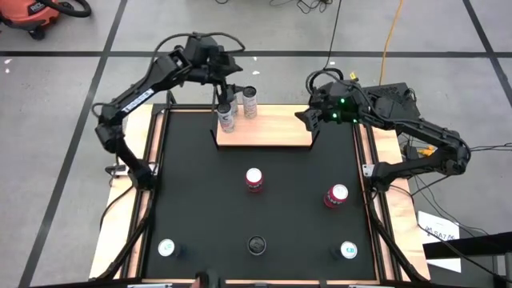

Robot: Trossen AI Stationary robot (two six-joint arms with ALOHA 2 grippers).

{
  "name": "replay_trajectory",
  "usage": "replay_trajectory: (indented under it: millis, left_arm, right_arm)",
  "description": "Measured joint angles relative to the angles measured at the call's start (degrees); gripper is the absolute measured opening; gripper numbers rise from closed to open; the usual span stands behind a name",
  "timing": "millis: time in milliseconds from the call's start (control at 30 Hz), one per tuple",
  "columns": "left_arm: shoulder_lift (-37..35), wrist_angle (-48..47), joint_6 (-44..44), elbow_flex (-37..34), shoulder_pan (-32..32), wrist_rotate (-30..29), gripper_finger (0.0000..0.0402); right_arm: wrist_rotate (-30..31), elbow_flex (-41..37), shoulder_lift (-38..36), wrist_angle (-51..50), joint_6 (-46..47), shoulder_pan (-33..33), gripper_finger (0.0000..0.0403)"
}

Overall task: Place canned beverage on shelf
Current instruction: Put the white yellow soda can on the shelf aligned with the other white yellow soda can on the shelf

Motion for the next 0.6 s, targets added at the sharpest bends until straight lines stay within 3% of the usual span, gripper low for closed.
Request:
replay_trajectory:
  millis: [367,600]
  left_arm:
    - [-2.28,-13.52,-4.31,-0.02,-9.03,0.45,0.0313]
    - [-3.14,-15.62,-5.45,-0.11,-15.63,0.48,0.0312]
  right_arm:
    - [14.05,0.0,1.46,-0.1,11.53,17.29,0.038]
    - [21.18,0.0,7.86,-0.33,19.59,27.82,0.038]
